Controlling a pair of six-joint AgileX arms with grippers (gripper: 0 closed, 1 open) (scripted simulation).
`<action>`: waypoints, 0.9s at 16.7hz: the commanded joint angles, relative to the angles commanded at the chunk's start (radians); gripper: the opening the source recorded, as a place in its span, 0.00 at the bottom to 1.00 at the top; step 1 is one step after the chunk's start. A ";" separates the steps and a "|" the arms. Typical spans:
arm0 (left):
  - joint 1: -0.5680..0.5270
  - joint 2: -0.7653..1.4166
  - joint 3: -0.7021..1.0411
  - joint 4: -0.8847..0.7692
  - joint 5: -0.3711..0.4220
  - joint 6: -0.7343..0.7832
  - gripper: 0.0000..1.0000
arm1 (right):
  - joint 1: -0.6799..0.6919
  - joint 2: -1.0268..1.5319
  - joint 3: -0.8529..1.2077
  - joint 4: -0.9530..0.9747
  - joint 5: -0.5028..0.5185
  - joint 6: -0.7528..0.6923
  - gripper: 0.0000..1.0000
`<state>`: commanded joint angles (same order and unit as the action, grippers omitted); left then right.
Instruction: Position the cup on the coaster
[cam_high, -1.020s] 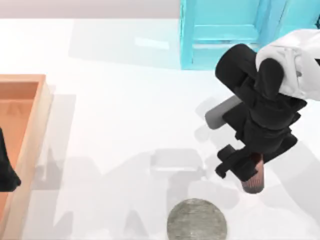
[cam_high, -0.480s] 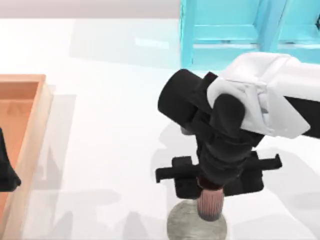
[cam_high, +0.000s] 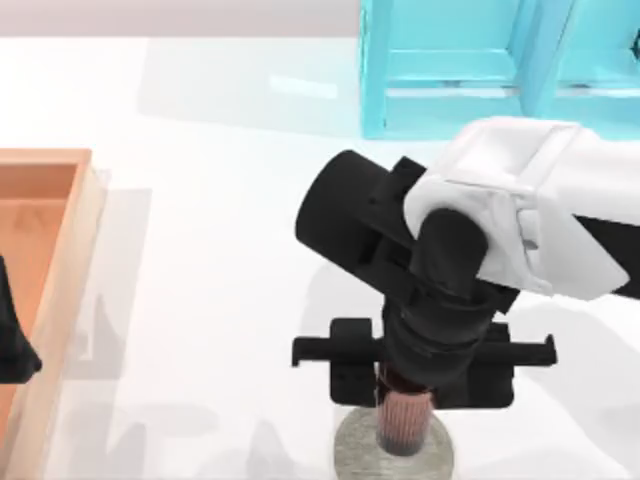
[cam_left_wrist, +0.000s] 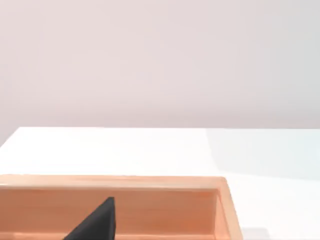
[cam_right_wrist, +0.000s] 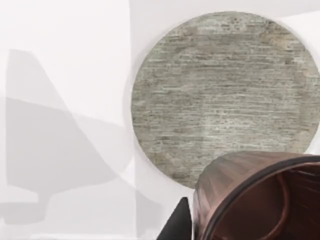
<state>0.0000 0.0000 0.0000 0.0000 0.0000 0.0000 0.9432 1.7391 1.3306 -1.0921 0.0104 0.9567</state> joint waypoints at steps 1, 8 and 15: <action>0.000 0.000 0.000 0.000 0.000 0.000 1.00 | 0.000 0.000 0.000 0.000 0.000 0.000 0.00; 0.000 0.000 0.000 0.000 0.000 0.000 1.00 | -0.002 0.053 -0.101 0.150 -0.006 -0.002 0.00; 0.000 0.000 0.000 0.000 0.000 0.000 1.00 | -0.002 0.084 -0.166 0.249 0.000 -0.001 0.00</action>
<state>0.0000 0.0000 0.0000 0.0000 0.0000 0.0000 0.9408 1.8227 1.1647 -0.8426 0.0106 0.9557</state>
